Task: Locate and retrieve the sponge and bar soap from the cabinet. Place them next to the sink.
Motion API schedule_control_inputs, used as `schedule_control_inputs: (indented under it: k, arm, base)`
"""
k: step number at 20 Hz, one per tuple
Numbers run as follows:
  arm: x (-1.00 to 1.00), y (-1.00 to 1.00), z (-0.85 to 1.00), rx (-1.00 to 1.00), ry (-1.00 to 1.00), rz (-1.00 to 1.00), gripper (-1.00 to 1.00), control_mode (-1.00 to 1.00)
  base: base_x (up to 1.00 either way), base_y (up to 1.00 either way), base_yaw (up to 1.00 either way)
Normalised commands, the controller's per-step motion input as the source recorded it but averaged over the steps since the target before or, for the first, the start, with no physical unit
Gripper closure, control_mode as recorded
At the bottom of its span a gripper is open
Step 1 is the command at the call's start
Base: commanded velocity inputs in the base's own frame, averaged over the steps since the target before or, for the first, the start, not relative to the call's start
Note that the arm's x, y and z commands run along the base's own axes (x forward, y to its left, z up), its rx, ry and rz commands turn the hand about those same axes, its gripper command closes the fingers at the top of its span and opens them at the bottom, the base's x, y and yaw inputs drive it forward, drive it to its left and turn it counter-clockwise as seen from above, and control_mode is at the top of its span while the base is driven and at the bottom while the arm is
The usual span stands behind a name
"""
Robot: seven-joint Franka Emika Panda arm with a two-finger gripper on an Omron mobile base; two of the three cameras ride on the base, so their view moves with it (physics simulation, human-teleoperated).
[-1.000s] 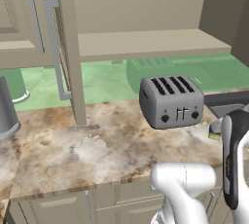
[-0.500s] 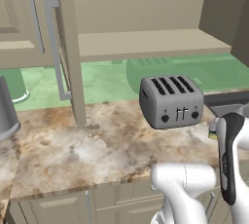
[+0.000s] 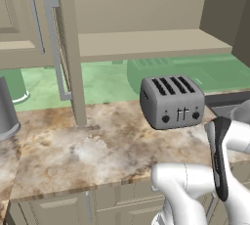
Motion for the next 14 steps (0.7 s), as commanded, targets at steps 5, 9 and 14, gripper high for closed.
schedule_control_inputs:
  k: [5, 9, 14]
  arm:
    - [0.06, -0.14, -0.16, 0.00, 0.03, 0.00, 1.00, -1.00]
    - [0.15, -0.22, -0.15, 0.00, 0.03, 0.00, 1.00, -1.00]
    - [0.21, -0.41, -0.01, 0.01, 0.02, 0.00, 1.00, -1.00]
  base:
    - [0.00, 0.00, 0.00]
    - [0.00, 0.00, 0.00]
    - [0.00, 0.00, 0.00]
